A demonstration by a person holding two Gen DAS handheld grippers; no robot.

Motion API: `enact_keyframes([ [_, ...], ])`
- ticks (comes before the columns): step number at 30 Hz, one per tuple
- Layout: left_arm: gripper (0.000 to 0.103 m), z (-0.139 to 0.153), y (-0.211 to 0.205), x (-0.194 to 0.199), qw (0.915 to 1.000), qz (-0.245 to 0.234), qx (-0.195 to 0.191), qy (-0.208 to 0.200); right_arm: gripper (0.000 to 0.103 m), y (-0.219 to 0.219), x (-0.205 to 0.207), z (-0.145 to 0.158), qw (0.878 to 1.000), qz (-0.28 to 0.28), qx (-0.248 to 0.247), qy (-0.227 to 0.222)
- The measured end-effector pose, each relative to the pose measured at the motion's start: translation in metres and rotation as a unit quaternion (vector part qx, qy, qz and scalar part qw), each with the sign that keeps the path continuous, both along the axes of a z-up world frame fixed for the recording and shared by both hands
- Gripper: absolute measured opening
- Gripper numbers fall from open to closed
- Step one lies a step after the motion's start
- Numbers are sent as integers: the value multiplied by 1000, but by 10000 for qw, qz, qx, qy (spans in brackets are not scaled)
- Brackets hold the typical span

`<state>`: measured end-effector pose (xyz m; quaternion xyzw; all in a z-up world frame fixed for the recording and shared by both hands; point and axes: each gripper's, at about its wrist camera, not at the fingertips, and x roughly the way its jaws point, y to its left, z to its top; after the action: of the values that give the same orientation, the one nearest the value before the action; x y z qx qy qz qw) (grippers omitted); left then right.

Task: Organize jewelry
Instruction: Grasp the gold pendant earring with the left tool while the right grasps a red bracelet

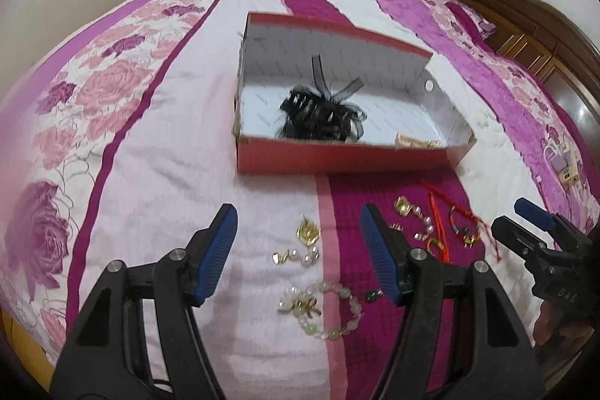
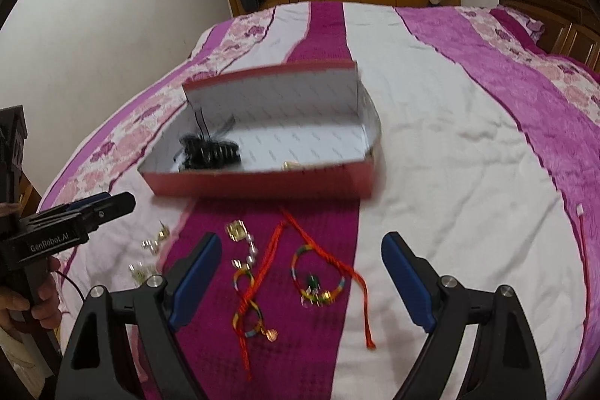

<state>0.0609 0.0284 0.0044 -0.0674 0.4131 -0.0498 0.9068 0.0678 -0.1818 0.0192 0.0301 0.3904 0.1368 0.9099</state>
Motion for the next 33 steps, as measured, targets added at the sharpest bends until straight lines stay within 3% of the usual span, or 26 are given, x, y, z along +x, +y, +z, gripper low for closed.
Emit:
enact_keyframes([
  [6, 60, -10, -3, -4, 9998, -15, 124, 123, 86, -6, -2, -17, 9996, 7, 66, 280],
  [11, 60, -19, -3, 0, 9997, 14, 164, 193, 74, -11, 3, -30, 9984, -83, 182, 524],
  [15, 58, -25, -5, 4, 9994, -2, 264, 235, 62, -11, 9, -38, 9975, -121, 178, 669],
  [20, 53, -35, -10, 8, 9987, -92, 384, 310, 35, -7, 14, -50, 9965, -138, 58, 819],
  [30, 49, -45, -13, 14, 9977, -162, 580, 303, 31, -9, 17, -60, 9958, -90, 187, 886],
  [32, 44, -44, -16, 16, 9974, -232, 626, 257, 30, -9, 18, -61, 9958, -92, 204, 886],
  [33, 37, -44, -17, 16, 9974, -264, 632, 244, 29, -10, 19, -61, 9958, -94, 213, 885],
])
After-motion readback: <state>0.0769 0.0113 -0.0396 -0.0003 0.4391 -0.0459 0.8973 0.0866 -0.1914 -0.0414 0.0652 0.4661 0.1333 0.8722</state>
